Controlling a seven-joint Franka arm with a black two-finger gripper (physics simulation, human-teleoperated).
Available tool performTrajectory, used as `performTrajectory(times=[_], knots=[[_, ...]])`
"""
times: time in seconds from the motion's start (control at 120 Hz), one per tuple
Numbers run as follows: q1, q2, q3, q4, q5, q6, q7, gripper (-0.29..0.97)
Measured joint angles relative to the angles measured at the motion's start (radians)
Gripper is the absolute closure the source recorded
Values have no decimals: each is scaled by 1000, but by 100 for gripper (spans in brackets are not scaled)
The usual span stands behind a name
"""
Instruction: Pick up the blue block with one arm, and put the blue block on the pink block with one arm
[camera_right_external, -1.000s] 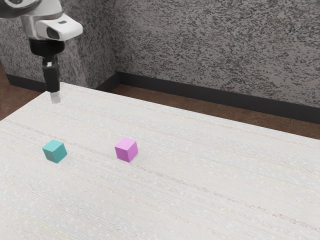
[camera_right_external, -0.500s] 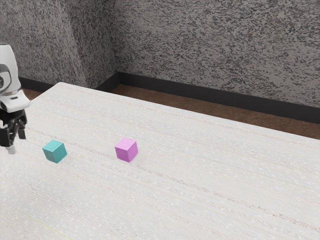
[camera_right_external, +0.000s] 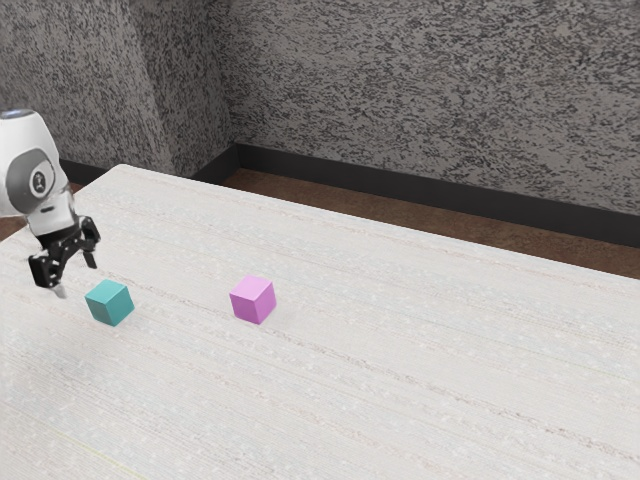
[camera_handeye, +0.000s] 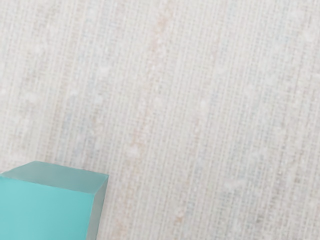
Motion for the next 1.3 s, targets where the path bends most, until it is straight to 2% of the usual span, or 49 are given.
performTrajectory(times=[0.533,1.3], knots=[[29,220,-30,149,-31,65,274,0],[63,334,-61,191,-71,120,414,0]])
